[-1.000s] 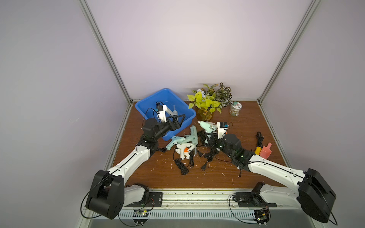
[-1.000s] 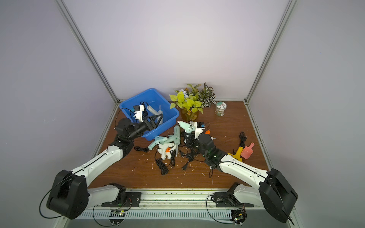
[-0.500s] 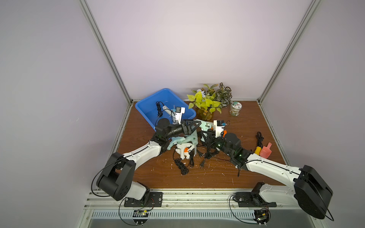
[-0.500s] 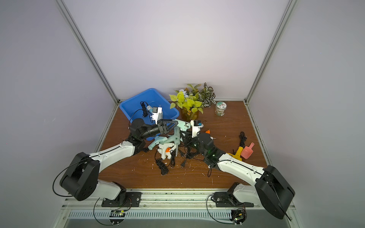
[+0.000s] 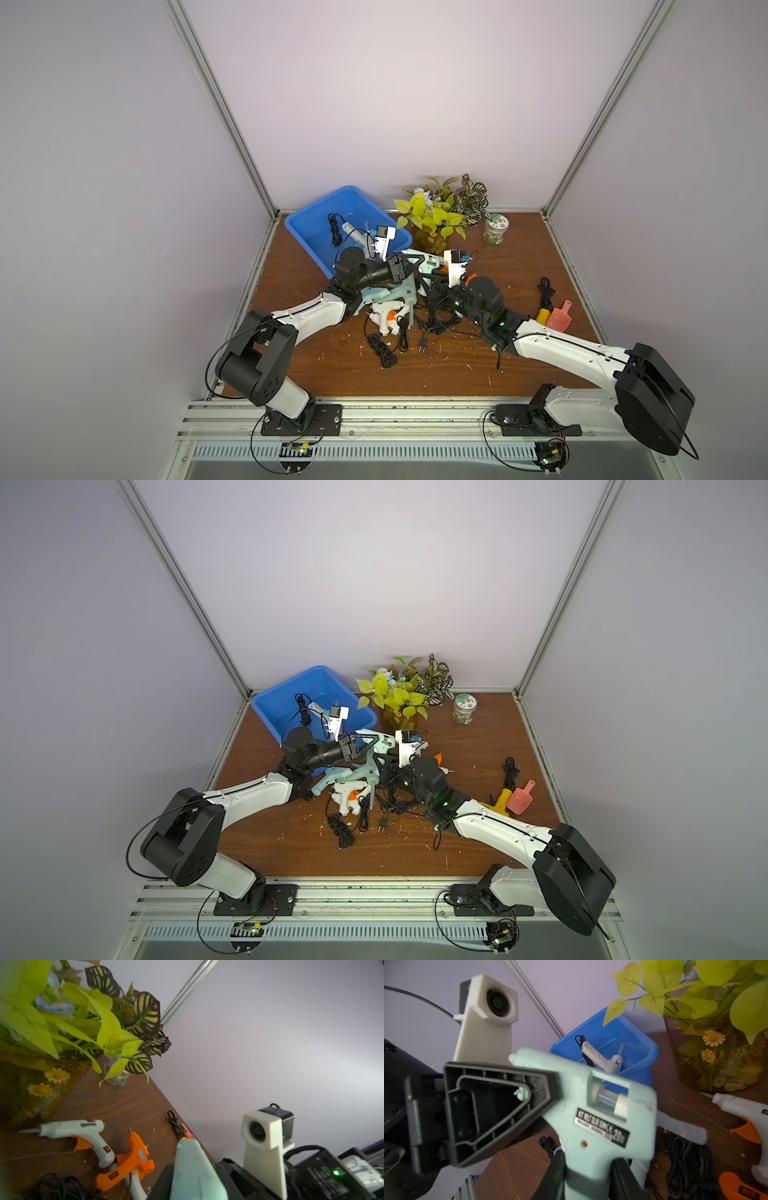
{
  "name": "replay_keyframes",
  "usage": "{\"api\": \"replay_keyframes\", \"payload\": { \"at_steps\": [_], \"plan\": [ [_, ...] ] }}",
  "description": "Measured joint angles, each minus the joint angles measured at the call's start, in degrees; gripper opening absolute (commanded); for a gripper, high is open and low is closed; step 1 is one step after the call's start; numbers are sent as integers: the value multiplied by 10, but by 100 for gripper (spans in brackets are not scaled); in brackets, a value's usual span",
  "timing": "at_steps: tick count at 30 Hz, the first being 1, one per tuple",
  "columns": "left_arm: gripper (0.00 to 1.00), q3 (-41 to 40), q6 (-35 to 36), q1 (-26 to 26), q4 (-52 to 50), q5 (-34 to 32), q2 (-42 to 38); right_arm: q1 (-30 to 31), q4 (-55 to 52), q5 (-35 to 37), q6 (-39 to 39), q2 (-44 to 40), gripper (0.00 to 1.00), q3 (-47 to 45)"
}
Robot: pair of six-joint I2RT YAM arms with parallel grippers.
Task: Put the hot melt glue gun into the storage box
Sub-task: Pick up the hot melt adhesive gun from the center of the board.
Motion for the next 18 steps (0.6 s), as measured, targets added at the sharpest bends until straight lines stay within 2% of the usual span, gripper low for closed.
{"api": "replay_keyframes", "payload": {
  "at_steps": [3,4,5,7,9,10,14,18],
  "plan": [
    [1,1,-3,0,1,-3,1,0,-2,4,-4,0,21,1],
    [1,1,-3,0,2,-3,1,0,-3,4,-5,0,30,1],
    [1,1,-3,0,2,-4,1,0,-5,5,-6,0,44,2],
    [1,1,-6,-1,2,-3,1,0,-7,7,-8,0,65,3],
    [1,1,-8,-1,3,-3,0,0,-16,14,-14,-2,82,4],
    [1,1,-10,-1,3,-3,-2,0,-22,19,-15,-4,98,4],
    [1,1,-20,17,3,-2,-21,0,-47,43,-26,-35,99,2],
    [1,12,-29,65,0,-5,-52,0,-59,77,-31,-94,99,-16]
  ]
}}
